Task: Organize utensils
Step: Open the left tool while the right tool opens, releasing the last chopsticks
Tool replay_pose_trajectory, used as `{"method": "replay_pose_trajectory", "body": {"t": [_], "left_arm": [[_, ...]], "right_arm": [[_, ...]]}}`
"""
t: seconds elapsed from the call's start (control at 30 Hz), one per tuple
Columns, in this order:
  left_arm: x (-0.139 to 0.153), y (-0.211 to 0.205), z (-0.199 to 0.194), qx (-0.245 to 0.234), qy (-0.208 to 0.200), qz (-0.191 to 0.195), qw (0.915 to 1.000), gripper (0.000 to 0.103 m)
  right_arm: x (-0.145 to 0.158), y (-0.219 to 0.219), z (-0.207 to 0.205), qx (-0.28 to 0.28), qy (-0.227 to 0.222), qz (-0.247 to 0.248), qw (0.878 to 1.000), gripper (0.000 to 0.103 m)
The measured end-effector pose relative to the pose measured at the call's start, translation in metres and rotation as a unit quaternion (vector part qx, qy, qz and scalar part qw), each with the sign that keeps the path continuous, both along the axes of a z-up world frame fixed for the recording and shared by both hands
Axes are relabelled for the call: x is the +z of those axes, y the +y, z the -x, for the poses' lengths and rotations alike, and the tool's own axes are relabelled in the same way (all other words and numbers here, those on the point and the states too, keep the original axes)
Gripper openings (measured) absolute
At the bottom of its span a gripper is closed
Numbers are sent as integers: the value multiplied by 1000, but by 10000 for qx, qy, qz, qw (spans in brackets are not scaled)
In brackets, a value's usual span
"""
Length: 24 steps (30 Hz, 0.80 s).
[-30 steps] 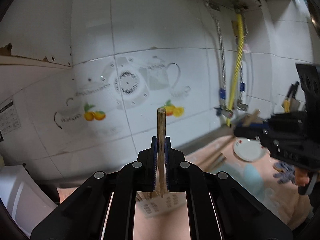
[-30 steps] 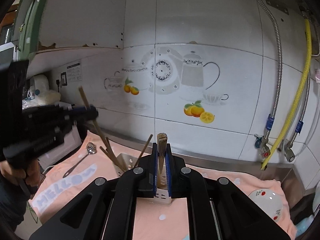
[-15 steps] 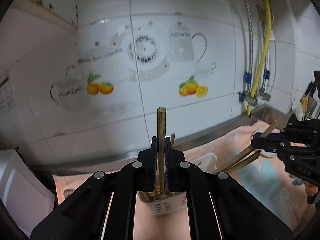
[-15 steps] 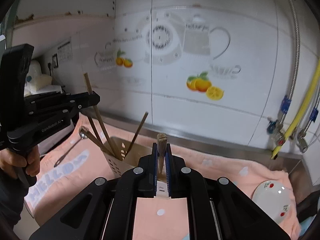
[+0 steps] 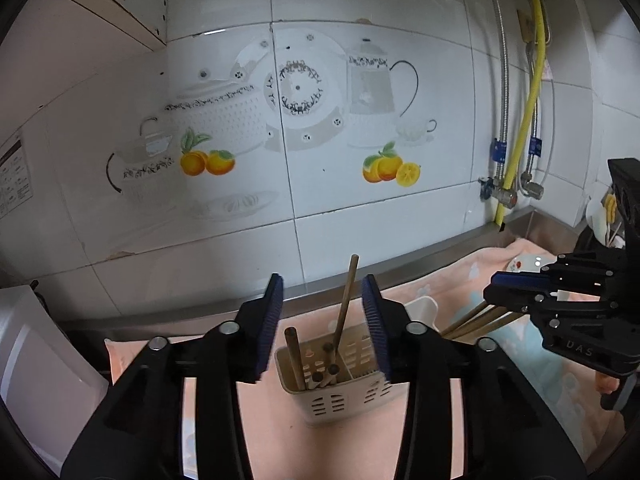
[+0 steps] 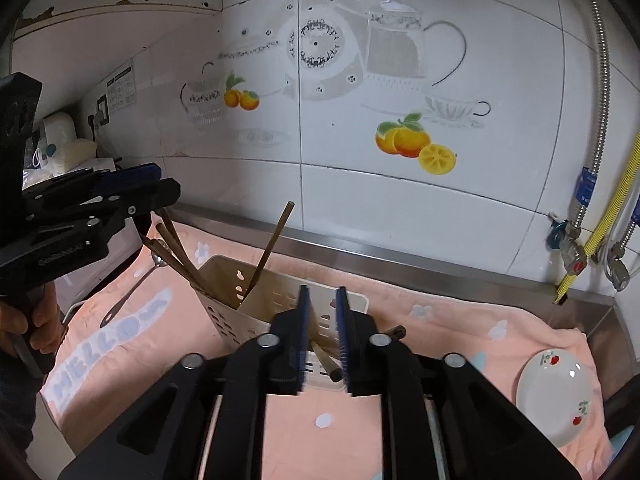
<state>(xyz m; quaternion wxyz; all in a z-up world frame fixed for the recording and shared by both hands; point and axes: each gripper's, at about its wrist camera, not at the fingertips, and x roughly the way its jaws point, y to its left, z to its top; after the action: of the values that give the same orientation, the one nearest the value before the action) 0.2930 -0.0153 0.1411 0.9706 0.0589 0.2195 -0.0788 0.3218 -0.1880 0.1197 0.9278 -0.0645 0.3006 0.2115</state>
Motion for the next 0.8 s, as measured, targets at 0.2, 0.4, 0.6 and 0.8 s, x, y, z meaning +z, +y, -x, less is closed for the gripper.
{"method": "replay_pose_trajectory", "body": {"t": [0.2,0.4,0.6,0.8], "left_arm": [[6,3,18,52,-133,-31,9999,61],[3,10,43,113,-191,13,9998,74],[-9,14,65,176,-153,44,9997,87],[-23,18,80,223,-56,59,9997,96]], "right_arm": [[5,-6,16,-68,-146,-68,9998,31],[0,-11,37,-139,-191,-130,9996,40],[-9,-16,54,-236,-160,-153,9995,46],[-21,-18,68,-317,-75,-156,9993,57]]}}
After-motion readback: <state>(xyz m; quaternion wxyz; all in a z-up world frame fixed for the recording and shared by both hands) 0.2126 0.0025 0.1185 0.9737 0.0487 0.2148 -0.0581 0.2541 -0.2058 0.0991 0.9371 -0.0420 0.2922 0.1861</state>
